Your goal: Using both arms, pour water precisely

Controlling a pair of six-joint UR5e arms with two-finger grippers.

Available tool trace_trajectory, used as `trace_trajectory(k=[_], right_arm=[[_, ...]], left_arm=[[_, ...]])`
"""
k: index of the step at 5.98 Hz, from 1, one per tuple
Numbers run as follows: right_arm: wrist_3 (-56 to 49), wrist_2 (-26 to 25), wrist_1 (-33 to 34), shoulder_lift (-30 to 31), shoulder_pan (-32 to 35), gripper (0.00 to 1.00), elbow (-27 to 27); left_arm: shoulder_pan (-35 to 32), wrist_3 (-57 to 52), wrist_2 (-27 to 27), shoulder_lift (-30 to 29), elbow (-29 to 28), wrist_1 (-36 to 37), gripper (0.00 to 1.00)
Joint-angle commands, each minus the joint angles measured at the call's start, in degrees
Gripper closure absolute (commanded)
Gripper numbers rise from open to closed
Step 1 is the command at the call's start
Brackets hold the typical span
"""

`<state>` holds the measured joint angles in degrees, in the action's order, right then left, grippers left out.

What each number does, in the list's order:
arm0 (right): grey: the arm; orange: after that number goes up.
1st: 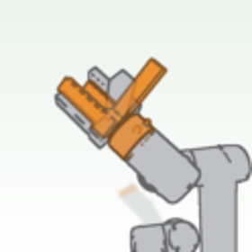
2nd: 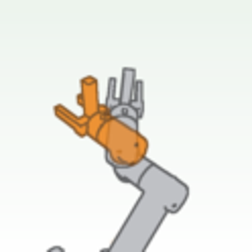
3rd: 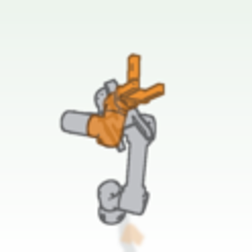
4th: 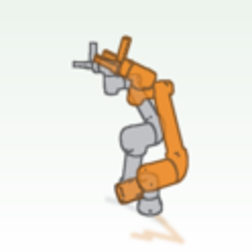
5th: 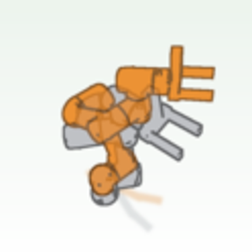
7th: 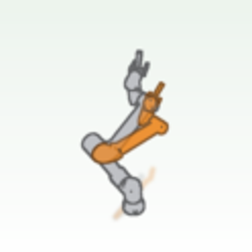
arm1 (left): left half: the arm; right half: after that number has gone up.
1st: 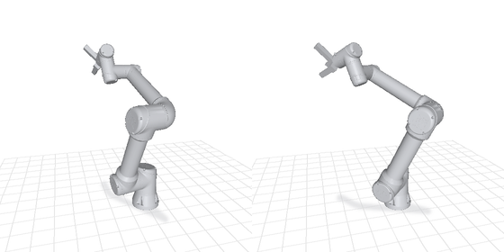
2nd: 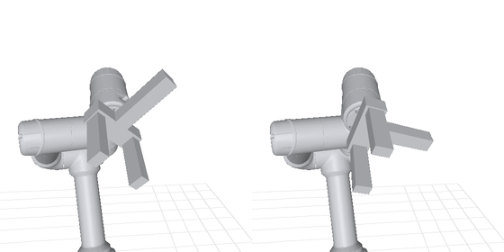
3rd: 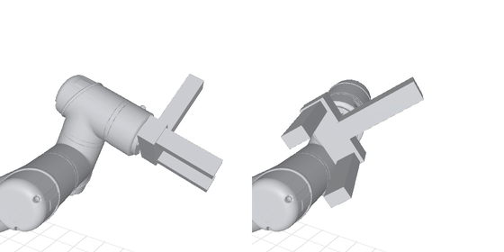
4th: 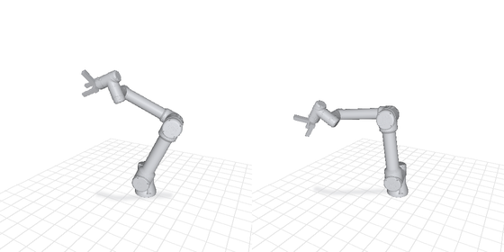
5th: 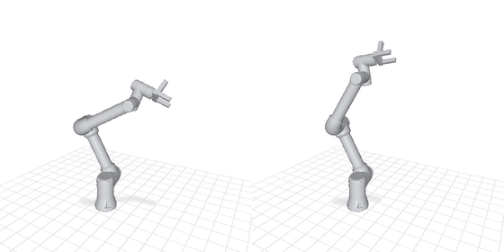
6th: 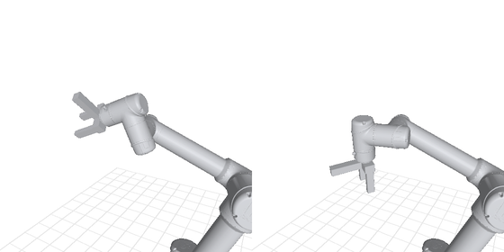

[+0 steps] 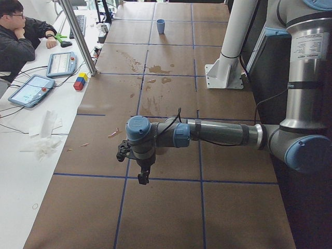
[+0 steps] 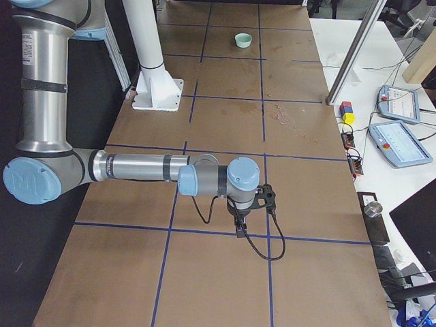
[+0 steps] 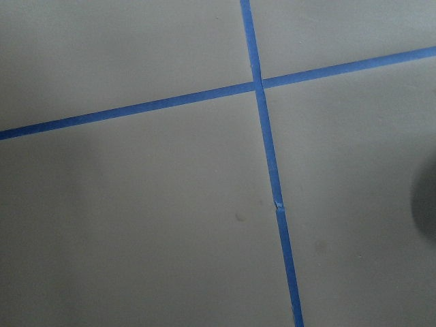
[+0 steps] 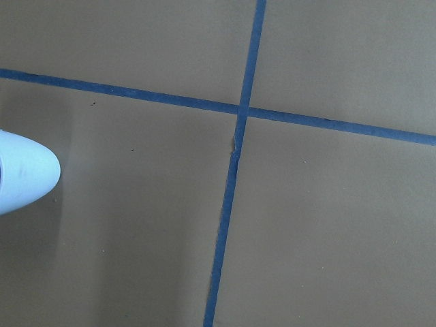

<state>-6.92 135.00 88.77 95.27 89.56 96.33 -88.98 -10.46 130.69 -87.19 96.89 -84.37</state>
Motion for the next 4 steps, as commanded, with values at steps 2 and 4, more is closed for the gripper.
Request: trace_trajectory(k=[2,4], right_arm=[[0.1,0.0,-0.9,0.0,0.0,0.0,-0.1],[0.1,0.0,-0.9,0.0,0.0,0.0,-0.1]], left_arm=[[0.1,-2.1,-0.1,1.6,0.8,-2.5,0.0],[0.5,-1.8,-0.5,0.1,1.8,-4.2,0.0]])
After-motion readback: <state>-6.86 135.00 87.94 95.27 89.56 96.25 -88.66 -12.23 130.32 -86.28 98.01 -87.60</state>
